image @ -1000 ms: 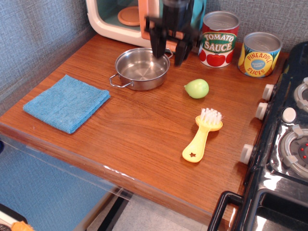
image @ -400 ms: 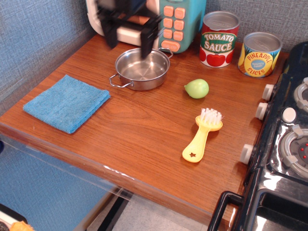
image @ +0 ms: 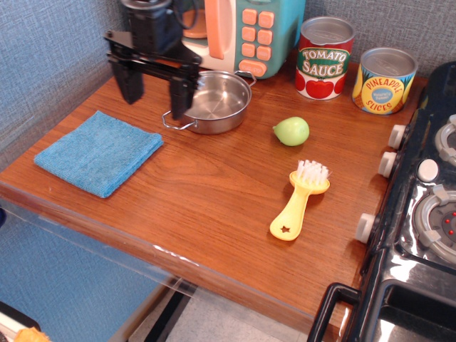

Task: Move the pot to the left of the green object

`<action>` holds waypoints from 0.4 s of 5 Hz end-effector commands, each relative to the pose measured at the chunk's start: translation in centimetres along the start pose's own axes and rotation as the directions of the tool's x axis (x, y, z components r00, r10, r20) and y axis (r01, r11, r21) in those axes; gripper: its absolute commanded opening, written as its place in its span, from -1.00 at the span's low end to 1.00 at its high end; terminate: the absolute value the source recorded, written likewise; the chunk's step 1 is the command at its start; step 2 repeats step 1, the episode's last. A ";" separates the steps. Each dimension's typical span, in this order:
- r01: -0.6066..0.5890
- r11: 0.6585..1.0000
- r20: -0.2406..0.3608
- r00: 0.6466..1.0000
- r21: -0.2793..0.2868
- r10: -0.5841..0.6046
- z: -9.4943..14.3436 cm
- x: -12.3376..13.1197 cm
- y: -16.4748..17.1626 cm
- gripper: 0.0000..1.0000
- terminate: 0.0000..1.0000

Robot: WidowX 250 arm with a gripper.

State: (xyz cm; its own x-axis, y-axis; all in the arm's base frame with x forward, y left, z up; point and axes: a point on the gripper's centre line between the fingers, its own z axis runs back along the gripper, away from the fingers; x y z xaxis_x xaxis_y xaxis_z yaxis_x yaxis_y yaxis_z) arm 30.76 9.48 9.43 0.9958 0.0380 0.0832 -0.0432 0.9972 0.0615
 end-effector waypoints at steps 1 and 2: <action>0.006 1.000 0.062 0.998 0.015 -0.007 2.3 -0.4 0.1 1.00 1.00; 0.006 1.000 0.062 0.998 0.015 -0.007 2.3 -0.4 0.1 1.00 1.00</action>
